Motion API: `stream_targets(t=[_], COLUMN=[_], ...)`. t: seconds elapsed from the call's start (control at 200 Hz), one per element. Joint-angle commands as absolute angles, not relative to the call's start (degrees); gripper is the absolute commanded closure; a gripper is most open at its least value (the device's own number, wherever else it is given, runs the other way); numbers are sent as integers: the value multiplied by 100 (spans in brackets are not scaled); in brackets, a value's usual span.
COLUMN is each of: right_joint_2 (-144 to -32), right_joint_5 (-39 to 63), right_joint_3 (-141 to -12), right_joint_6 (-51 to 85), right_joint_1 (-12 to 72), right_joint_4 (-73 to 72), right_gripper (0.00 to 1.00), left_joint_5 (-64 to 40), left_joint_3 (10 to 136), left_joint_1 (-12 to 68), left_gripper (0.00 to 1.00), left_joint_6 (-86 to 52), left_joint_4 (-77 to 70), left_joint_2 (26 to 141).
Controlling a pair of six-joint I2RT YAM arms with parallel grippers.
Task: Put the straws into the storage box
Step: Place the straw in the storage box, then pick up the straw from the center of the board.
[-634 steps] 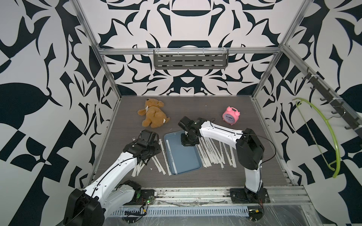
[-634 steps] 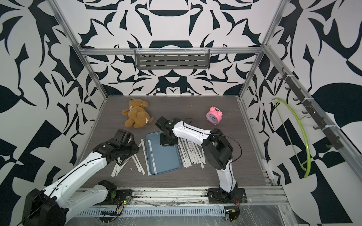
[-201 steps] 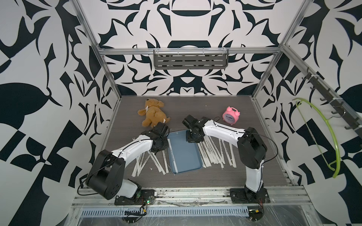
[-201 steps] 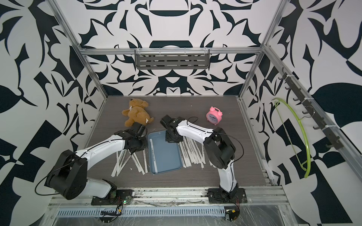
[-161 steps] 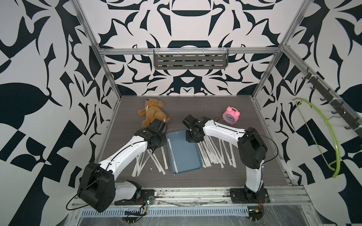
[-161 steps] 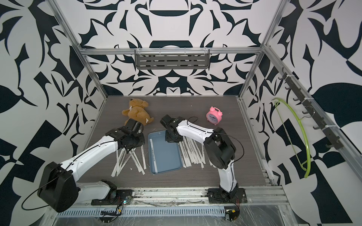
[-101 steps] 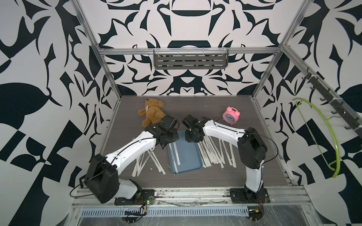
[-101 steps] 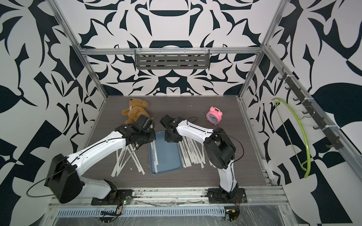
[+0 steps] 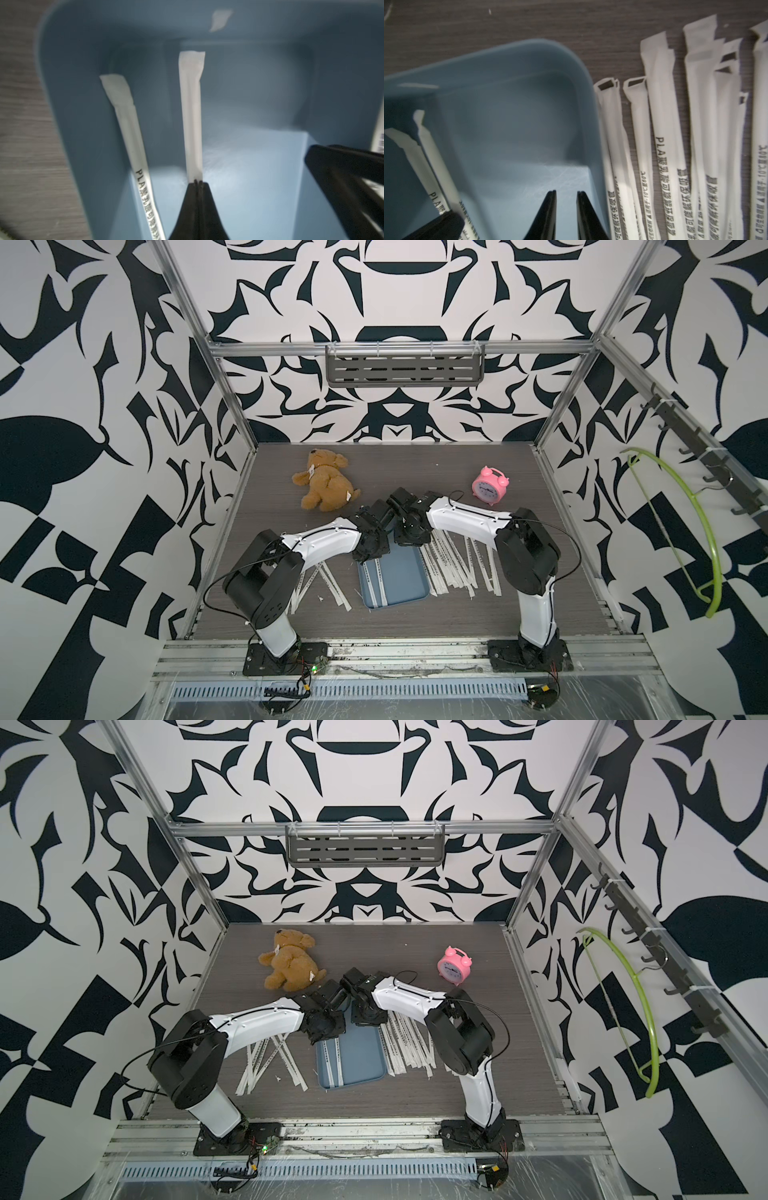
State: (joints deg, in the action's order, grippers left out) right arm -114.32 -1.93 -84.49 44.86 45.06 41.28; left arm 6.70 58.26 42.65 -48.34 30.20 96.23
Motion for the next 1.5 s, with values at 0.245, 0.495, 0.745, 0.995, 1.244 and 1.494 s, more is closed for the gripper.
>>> stream_targets(t=[0.245,0.495,0.745,0.995,1.244,1.494], right_joint_2=[-11348,-11329,-11330,-11179,-10856,-9956], right_joint_5=[-317,-300,-299,-265,-211,-283], right_joint_3=[-8402,-8394,-8437,-8479,-8455,-8178], right_joint_6=[4387,4383,4355,4220,4040,3703], right_joint_1=[4408,4395,4395,4394,4394,4249], right_joint_4=[4173,4193,4203,4212,4292,4742], right_gripper=[76,76,76,75,69,71], left_joint_5=[927,1193,1065,1055,1176,1929], left_joint_3=[5521,5644,5710,6050,6271,6310], left_joint_1=[4280,4250,4223,4220,4227,4159], left_gripper=[100,100,100,88,81,56], left_joint_6=[-4505,-4290,-4315,-4198,-4118,-3972], left_joint_4=[3062,3332,3324,3416,3794,4355], left_joint_2=[9581,9512,9506,9268,8973,7726])
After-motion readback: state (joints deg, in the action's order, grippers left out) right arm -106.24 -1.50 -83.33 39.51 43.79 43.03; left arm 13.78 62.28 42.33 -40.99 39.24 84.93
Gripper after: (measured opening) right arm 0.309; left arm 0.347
